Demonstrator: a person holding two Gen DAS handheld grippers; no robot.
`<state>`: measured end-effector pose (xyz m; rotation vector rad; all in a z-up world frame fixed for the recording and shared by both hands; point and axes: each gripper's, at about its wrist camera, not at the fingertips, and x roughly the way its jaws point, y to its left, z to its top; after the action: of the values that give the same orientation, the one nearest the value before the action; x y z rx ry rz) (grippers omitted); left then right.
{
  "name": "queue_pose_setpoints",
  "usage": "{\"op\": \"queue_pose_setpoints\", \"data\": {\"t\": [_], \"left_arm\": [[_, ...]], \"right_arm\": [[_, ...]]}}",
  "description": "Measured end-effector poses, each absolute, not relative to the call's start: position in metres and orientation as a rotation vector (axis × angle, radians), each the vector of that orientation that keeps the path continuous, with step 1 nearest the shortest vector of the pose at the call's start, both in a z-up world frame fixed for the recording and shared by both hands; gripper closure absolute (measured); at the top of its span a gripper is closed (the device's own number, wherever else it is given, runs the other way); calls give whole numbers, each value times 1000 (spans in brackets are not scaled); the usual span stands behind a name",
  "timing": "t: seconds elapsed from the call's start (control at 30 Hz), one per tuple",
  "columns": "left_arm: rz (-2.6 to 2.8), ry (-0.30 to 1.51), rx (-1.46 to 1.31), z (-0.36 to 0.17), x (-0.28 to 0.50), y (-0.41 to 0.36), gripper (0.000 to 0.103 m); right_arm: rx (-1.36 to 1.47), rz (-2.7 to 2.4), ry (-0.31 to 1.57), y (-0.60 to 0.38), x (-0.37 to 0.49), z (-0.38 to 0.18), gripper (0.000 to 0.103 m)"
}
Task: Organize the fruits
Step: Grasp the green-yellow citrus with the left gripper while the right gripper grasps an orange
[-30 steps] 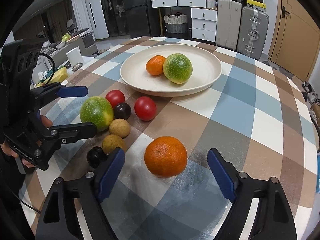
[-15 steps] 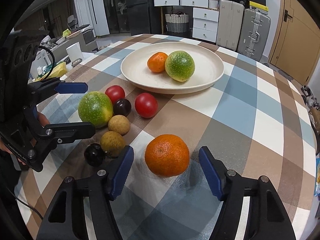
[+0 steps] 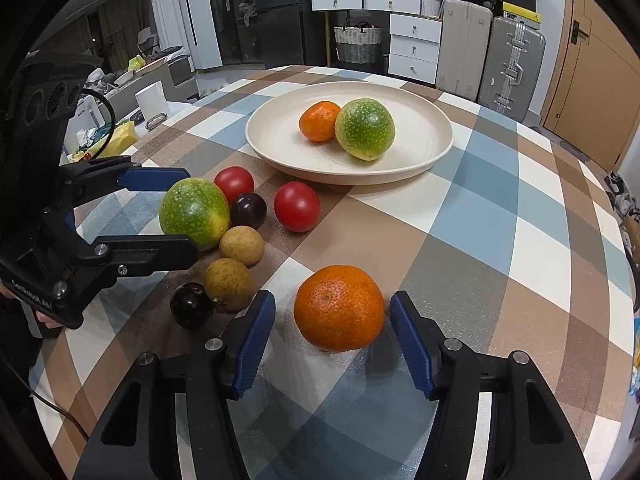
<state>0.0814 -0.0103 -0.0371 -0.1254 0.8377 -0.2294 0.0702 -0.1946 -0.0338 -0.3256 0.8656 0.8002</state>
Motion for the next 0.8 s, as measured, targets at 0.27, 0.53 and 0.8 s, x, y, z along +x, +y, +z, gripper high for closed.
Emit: {"op": "queue_pose_setpoints", "data": {"t": [0.27,0.53,0.8], "left_arm": [[-262,835,-96,-37,78,-19,40],[-271,843,-130,-38,79,-13,53],[-269,831,-150,-36,79,-9,53]], "right_arm": [[-322,785,864,-196,72,-34,50],[-319,800,870,-199,73,-34,51],[-312,795,872,-202,74,-33,51]]}}
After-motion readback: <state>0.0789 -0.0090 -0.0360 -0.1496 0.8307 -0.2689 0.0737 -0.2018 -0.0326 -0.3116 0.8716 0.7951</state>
